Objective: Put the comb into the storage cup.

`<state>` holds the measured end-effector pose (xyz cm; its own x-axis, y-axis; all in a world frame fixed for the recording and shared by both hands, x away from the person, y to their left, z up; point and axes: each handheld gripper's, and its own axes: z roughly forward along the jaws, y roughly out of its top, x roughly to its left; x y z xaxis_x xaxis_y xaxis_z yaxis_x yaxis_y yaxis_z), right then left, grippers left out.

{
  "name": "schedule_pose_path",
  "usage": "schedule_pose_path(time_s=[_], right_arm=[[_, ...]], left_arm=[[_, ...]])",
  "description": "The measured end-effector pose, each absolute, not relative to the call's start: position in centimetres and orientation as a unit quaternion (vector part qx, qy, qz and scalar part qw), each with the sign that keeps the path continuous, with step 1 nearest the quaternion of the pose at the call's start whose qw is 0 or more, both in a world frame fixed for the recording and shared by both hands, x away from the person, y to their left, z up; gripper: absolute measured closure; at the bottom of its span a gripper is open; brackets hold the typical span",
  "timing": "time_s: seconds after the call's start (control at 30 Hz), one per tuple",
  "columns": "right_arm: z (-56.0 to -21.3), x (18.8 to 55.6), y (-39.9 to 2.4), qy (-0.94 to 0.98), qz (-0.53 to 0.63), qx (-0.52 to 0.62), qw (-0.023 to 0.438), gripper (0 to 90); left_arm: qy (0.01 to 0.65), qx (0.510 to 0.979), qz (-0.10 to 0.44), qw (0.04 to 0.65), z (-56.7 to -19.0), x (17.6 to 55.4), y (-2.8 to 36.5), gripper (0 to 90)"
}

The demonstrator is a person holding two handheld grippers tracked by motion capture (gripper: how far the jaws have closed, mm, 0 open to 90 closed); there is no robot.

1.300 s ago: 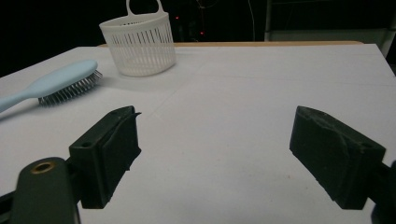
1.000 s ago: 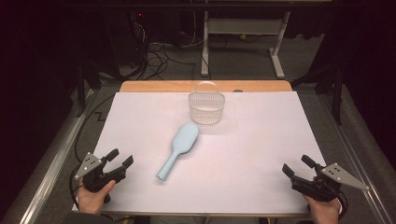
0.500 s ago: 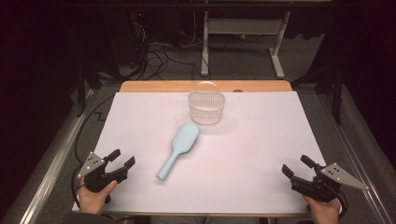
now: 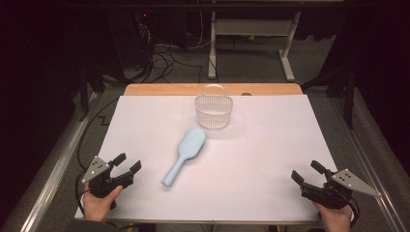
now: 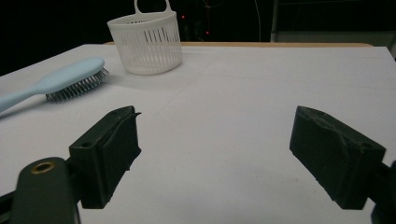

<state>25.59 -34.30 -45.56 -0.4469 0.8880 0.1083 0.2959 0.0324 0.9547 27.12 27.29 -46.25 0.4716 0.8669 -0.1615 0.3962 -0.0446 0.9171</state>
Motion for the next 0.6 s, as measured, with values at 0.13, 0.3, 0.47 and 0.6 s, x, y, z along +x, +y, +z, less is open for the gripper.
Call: schedule_pose_path(time_s=[0.13, 0.3, 0.47, 0.6], right_arm=[[-45.6, 25.6, -34.3, 0.663, 0.533, 0.447, 0.277, 16.4], [-45.6, 25.6, -34.3, 0.664, 0.533, 0.446, 0.276, 16.4], [-45.6, 25.6, -34.3, 0.663, 0.534, 0.447, 0.276, 16.4], [-45.6, 25.7, -34.3, 0.664, 0.533, 0.445, 0.277, 16.4]], left_arm=[[0.457, 0.687, 0.225, 0.518, -46.1, 27.2, 27.0, 31.7], [0.454, 0.687, 0.224, 0.521, -46.0, 27.4, 26.7, 31.6], [0.448, 0.69, 0.224, 0.522, -45.9, 27.4, 26.3, 31.6], [0.444, 0.694, 0.222, 0.522, -45.8, 27.6, 25.9, 31.6]])
